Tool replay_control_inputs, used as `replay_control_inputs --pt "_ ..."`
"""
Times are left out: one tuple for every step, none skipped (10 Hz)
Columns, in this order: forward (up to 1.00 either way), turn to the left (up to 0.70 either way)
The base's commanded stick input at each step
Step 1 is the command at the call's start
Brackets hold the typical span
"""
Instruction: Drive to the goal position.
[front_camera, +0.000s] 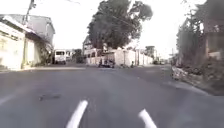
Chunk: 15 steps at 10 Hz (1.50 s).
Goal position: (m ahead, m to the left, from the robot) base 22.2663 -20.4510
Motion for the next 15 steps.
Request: replay_control_inputs --pt "0.85 0.00" --pt "0.85 0.00" --pt "0.85 0.00" --pt "0.85 0.00" --pt "0.85 0.00" --pt "0.85 -0.34" --pt "0.85 -0.34" --pt "0.85 -0.34" --pt "0.85 -0.34" --pt "0.85 -0.34" --pt "0.85 -0.34" --pt "0.85 -0.34" --pt "0.85 -0.34" --pt "0.85 -0.34" --pt "0.85 -0.34"
